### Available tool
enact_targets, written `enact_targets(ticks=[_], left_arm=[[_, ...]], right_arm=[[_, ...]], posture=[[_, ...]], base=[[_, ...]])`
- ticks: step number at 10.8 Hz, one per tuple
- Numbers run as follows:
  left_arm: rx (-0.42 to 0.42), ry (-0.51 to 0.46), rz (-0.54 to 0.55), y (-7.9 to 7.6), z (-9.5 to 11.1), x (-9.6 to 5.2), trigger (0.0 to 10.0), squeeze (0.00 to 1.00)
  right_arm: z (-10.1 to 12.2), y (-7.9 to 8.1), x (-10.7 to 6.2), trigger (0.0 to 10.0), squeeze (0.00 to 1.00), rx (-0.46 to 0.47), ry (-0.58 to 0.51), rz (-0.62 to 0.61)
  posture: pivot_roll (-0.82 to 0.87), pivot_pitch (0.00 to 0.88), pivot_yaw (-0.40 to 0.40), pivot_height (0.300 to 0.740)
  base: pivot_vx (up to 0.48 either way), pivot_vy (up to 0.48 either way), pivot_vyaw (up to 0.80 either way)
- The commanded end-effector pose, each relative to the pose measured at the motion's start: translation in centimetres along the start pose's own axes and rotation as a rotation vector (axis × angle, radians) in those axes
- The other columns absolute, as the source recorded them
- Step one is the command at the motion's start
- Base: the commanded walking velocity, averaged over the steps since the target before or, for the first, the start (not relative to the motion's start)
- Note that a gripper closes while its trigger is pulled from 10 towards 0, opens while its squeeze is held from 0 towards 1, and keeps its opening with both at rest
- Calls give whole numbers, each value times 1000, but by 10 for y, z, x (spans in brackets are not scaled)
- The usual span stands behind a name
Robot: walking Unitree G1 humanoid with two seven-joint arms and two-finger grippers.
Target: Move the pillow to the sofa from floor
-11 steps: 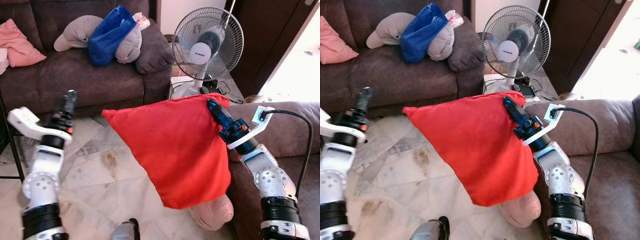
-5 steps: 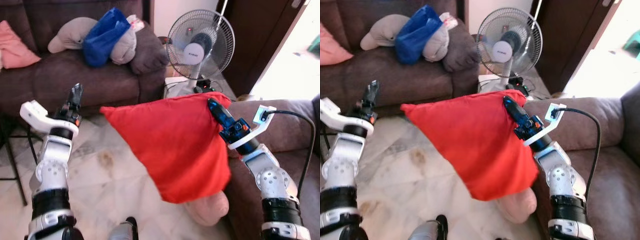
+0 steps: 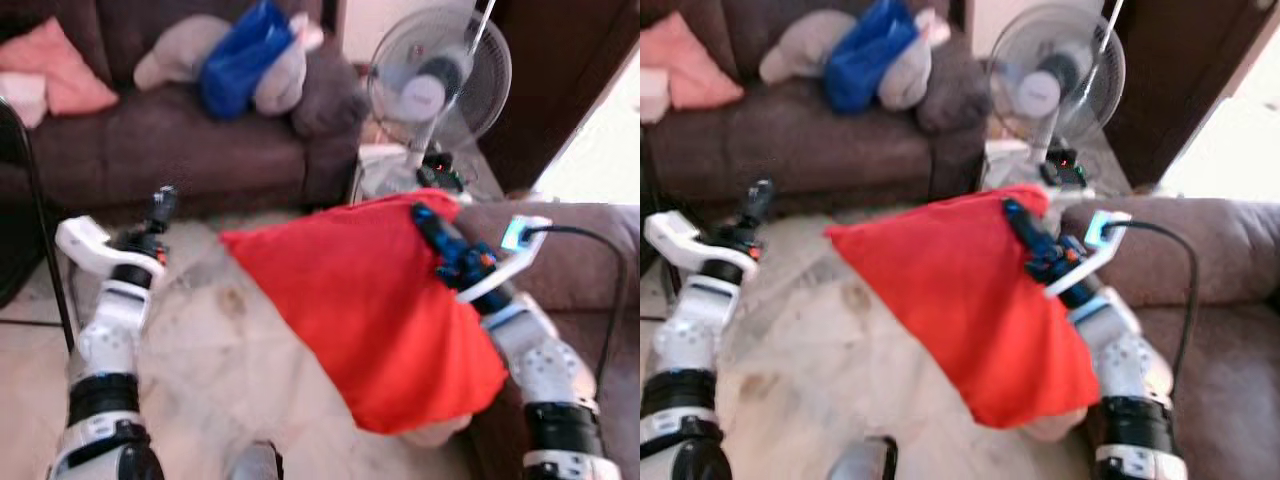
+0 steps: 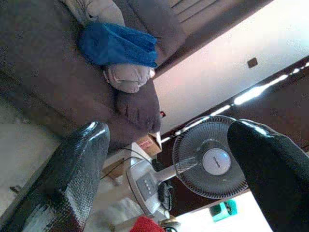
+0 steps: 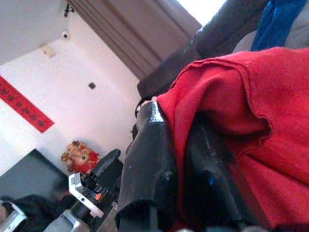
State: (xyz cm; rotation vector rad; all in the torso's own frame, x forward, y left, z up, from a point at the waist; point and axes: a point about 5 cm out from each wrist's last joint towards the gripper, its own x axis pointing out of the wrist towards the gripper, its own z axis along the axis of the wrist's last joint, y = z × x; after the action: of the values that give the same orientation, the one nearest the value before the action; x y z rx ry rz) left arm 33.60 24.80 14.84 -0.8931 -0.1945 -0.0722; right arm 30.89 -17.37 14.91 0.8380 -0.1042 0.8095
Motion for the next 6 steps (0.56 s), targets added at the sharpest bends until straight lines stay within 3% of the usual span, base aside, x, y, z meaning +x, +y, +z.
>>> enact_targets(ticks=[1,6], left_arm=[[-9,27,-27,-5,-7,6,10000,0],[-37,61,-26,6,-13,7,10000,0]], right_arm=[[28,18,11,10000,0,-88,-88,119],[29,20,12,10000,0,-86,-84,128]], posture=[[122,84,-70,740],[119,87,-76,740]], base=[[0,0,0],[0,0,0]])
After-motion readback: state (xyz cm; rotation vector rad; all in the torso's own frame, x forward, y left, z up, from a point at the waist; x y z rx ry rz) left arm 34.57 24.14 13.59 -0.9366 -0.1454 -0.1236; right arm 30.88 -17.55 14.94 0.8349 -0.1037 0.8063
